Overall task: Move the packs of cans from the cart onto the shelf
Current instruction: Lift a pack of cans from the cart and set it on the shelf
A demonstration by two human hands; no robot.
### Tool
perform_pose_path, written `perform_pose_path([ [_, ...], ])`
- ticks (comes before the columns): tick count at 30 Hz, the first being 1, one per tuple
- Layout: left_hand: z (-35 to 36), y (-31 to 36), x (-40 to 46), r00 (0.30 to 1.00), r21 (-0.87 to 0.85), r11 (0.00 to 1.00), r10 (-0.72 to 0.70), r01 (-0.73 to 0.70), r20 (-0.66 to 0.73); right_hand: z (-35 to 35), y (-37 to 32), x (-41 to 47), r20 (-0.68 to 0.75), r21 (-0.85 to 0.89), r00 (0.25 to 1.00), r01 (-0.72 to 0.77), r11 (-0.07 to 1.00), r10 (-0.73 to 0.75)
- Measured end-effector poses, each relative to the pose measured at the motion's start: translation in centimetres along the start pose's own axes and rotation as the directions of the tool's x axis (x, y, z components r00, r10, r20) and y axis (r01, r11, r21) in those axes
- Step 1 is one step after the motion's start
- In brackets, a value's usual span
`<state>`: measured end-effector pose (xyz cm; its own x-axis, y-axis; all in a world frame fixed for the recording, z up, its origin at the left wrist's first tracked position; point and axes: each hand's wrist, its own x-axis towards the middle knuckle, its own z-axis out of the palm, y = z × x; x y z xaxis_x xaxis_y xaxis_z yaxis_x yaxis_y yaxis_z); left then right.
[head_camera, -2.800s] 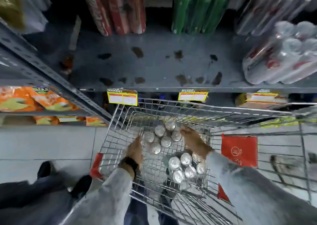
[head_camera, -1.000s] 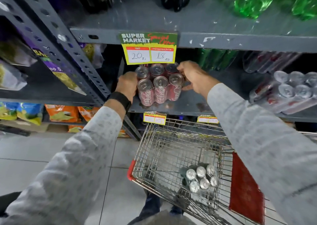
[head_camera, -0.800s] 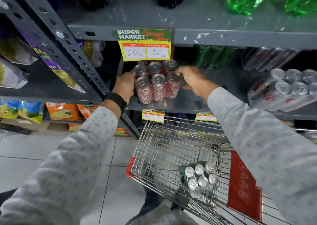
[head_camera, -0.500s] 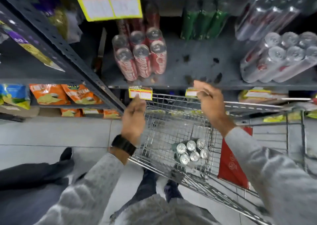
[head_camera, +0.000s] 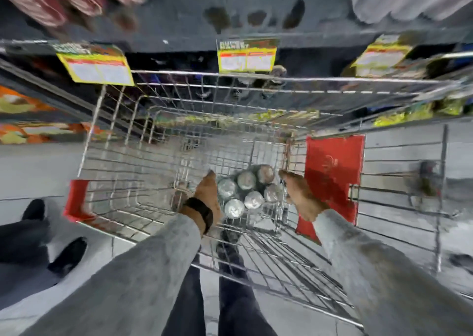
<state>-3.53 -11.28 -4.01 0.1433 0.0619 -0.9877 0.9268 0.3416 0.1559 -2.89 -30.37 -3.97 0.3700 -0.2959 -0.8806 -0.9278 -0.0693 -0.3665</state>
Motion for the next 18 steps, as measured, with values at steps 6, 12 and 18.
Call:
perform_pose_path([
  [6,0.8,-2.1,2.4,0.999,-0.042,0.999,-0.006,0.004,-0.051,1.1,1.3,2.4,0.043,0.077,0.999,0.005,0.997,-0.008],
  [12,-0.4,-1.0,-0.3,0.991,0.061,0.989,0.136,-0.136,0.0,0.4,0.4,-1.3,0.032,0.05,0.999,-0.011,0.999,0.01],
  [18,-2.0,2.2,-11.3,0.963,0.18,0.947,0.251,-0.265,0.094,-2.5,-3.6,-10.2,0.036,0.008,0.996,0.083,0.997,-0.083],
])
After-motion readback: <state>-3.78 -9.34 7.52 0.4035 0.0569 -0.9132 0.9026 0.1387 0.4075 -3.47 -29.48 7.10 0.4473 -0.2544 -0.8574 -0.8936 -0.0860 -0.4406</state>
